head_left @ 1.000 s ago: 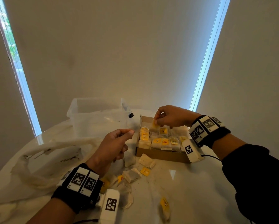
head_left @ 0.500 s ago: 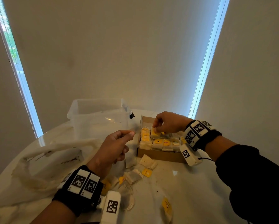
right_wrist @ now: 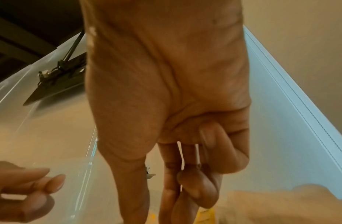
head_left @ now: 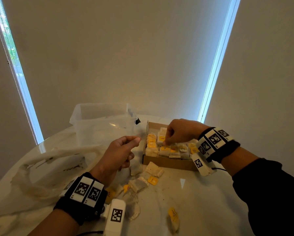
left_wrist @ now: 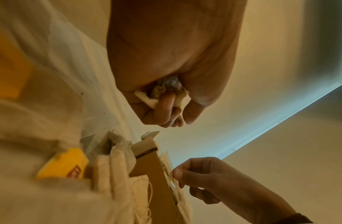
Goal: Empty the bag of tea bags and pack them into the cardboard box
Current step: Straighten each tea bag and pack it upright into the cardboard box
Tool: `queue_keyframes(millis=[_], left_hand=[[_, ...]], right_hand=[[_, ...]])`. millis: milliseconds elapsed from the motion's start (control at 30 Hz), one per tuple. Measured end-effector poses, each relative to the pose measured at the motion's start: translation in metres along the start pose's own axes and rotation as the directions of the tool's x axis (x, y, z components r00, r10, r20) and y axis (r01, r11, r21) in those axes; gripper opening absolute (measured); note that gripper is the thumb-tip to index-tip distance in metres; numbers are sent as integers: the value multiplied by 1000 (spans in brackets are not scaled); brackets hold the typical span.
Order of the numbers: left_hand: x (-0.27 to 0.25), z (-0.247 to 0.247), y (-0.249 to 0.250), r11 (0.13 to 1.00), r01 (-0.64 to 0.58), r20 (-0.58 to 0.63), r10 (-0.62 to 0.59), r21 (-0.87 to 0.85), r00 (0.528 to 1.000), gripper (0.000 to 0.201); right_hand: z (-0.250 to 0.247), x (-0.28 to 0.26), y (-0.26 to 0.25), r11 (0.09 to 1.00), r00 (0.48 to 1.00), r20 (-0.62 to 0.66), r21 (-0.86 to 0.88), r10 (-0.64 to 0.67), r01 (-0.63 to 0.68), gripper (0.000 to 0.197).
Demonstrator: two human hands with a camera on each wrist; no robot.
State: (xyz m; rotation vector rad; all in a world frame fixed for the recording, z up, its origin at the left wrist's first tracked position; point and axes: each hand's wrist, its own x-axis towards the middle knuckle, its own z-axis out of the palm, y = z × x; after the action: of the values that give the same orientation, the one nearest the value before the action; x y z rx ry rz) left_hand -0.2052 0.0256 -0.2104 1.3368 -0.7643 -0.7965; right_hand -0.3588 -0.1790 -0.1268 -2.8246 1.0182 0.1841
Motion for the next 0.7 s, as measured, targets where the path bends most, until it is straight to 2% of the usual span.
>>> queue_keyframes(millis=[133,300,433,567,700], left_hand=[[0,0,0,1000,3,0,-3,-6,1000,27],[1,1,0,1000,7,-12,-7,-12,1000,25],[0,0,2,1000,16,-15,-17,-25,1000,26],[-4,4,12,972,72,-17,-78,-224,997,62],[-4,4,17,927,83,-28,-100,-365,995,79]], right_hand=[[4,-2,0,998,999,45,-53,29,-27,47],[5,-4,2,999,997,69,43,-34,31,41],[-1,-7,1,996,999,-9,79,-40,41,39],[-10,-17,-18,978,978,-170,150,-119,145,29],[0,-40,-64,896,946,-177,310,-273,317,37]])
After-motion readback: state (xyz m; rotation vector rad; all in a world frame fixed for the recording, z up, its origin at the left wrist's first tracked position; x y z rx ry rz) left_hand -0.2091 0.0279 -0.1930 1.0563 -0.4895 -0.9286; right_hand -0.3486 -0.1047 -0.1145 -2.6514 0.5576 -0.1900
